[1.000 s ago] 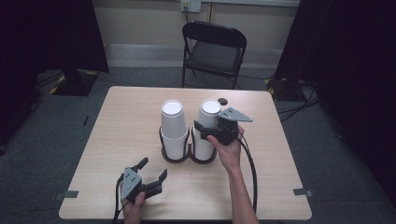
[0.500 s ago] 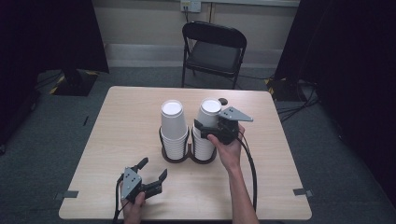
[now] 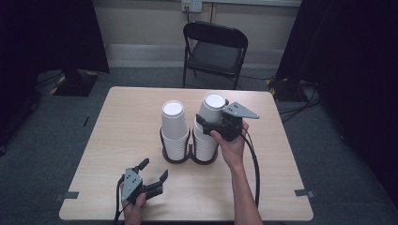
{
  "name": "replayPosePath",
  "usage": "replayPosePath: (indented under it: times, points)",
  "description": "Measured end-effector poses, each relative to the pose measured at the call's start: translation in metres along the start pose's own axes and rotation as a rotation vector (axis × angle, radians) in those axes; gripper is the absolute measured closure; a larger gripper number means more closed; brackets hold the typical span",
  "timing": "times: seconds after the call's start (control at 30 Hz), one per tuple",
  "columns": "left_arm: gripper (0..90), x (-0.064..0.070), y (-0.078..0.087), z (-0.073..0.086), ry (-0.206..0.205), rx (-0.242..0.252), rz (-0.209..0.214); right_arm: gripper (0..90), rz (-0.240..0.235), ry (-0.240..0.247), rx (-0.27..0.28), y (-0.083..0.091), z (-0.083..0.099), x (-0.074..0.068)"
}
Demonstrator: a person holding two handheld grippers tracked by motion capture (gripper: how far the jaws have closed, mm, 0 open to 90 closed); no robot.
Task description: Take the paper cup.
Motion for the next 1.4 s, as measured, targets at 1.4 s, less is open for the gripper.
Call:
replayPosePath:
  times: [1.4]
  points:
    - [17.4, 0.001, -0.001, 0.0, -0.017, -0.004, -0.016, 15.3, -0.011, -0.045, 0.104, 0.033, -0.045, 0.0]
Point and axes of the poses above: each handheld gripper's, and its own axes: y roughly backward along the jaws, z roughly out of its underside, x roughly to its right, the point moved 7 cm from there along -y, roughly forward along the jaws, and after that the axes turned 6 degrees about -x, right-handed, at the moved point
